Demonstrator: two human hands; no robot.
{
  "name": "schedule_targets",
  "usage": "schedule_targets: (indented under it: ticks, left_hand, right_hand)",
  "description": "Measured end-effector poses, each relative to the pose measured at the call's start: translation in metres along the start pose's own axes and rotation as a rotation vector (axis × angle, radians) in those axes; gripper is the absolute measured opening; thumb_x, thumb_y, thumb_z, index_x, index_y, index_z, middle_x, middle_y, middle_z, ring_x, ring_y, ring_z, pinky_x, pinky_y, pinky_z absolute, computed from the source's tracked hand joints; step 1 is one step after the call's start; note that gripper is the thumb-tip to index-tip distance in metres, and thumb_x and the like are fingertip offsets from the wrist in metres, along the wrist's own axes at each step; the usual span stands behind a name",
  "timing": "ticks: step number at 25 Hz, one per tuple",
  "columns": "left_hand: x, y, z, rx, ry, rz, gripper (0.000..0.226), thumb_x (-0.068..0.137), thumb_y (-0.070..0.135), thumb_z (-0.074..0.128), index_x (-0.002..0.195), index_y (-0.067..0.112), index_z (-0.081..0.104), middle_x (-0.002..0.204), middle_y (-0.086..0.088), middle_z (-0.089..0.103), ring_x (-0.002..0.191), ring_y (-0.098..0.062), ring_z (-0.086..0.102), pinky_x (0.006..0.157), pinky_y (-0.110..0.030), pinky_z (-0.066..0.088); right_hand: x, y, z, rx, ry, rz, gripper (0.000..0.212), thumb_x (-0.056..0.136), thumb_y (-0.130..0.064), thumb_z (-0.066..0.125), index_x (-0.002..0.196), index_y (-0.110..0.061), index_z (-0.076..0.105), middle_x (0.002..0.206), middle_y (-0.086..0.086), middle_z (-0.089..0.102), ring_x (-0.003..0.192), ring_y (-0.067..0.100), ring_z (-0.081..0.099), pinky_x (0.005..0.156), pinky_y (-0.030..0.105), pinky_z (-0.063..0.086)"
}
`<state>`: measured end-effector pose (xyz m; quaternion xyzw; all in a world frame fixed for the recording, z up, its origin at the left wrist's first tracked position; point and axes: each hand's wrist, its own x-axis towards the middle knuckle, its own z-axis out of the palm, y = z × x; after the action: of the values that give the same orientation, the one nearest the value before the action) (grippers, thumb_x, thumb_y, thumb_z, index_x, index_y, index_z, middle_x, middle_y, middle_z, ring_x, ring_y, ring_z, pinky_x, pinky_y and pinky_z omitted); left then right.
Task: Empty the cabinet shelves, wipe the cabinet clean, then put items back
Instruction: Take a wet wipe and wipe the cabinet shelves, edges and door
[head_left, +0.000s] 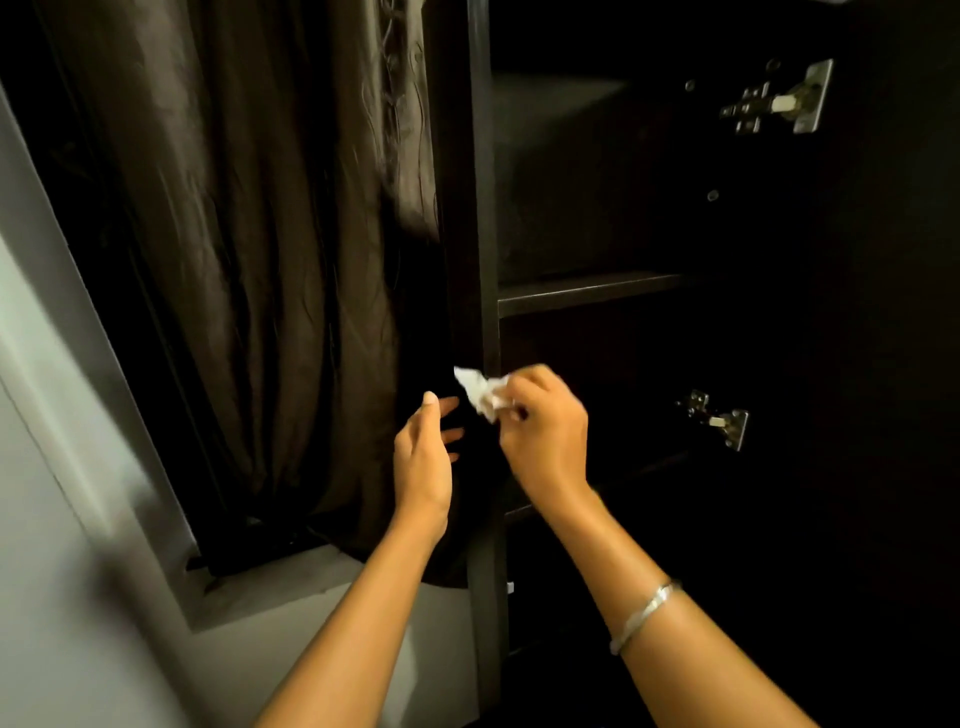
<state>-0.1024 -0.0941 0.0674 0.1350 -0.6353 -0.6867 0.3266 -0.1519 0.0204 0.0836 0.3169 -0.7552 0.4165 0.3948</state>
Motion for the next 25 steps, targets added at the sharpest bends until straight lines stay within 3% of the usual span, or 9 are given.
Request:
schedule_targets:
  ticks: [4, 9, 12, 15, 21, 25]
  left_hand:
    - [-0.004, -0.012, -0.009, 0.056, -0.004, -0.005, 0.036, 0.105, 0.046, 0.038, 0.112, 0.029, 0.068, 0.117, 0.013, 0.069, 0.102, -0.014, 0.068, 0.083, -0.034, 0.052]
    - [-0.014, -0.043, -0.017, 0.148, -0.076, -0.031, 0.026, 0.105, 0.038, 0.044, 0.106, 0.029, 0.069, 0.11, 0.009, 0.071, 0.098, -0.012, 0.068, 0.08, -0.029, 0.051]
    - [-0.026, -0.071, -0.013, 0.183, -0.098, -0.098, 0.023, 0.105, 0.038, 0.044, 0.1, 0.033, 0.067, 0.112, 0.006, 0.07, 0.099, -0.011, 0.068, 0.083, -0.031, 0.053]
    - [-0.039, -0.094, -0.01, 0.244, -0.107, -0.156, 0.023, 0.105, 0.041, 0.043, 0.098, 0.036, 0.064, 0.113, 0.005, 0.069, 0.099, -0.012, 0.067, 0.08, -0.032, 0.052]
    - [-0.037, -0.117, -0.015, 0.26, -0.084, -0.203, 0.03, 0.1, 0.05, 0.045, 0.093, 0.036, 0.07, 0.098, 0.007, 0.074, 0.098, -0.014, 0.068, 0.093, -0.045, 0.054]
    - [-0.046, -0.122, -0.006, 0.332, 0.008, -0.116, 0.026, 0.102, 0.042, 0.047, 0.086, 0.026, 0.061, 0.091, 0.0, 0.067, 0.09, -0.023, 0.066, 0.081, -0.045, 0.054]
  right_hand:
    - [0.045, -0.013, -0.011, 0.143, 0.061, 0.026, 0.013, 0.084, -0.009, 0.073, 0.075, -0.014, 0.066, 0.086, -0.005, 0.058, 0.073, 0.008, 0.057, 0.061, 0.022, 0.049]
    - [-0.058, 0.03, 0.017, -0.033, -0.183, 0.157, 0.016, 0.074, -0.004, 0.076, 0.071, -0.017, 0.066, 0.08, -0.005, 0.059, 0.073, 0.017, 0.058, 0.063, 0.036, 0.049]
    - [-0.119, 0.05, 0.034, -0.191, -0.362, 0.241, 0.02, 0.066, -0.003, 0.077, 0.071, -0.02, 0.067, 0.079, -0.006, 0.062, 0.077, 0.02, 0.058, 0.067, 0.036, 0.047]
    - [-0.167, 0.062, 0.044, -0.322, -0.536, 0.297, 0.014, 0.073, -0.009, 0.074, 0.074, -0.023, 0.071, 0.079, -0.006, 0.068, 0.082, 0.022, 0.063, 0.072, 0.035, 0.045]
    - [-0.128, 0.045, 0.036, -0.085, -0.26, 0.326, 0.017, 0.072, -0.004, 0.07, 0.073, -0.019, 0.062, 0.075, -0.007, 0.059, 0.067, 0.012, 0.055, 0.057, 0.027, 0.045]
    - [-0.157, 0.058, 0.029, -0.107, -0.499, 0.386, 0.022, 0.072, 0.0, 0.064, 0.074, -0.021, 0.055, 0.079, -0.005, 0.057, 0.068, 0.016, 0.058, 0.056, 0.03, 0.043]
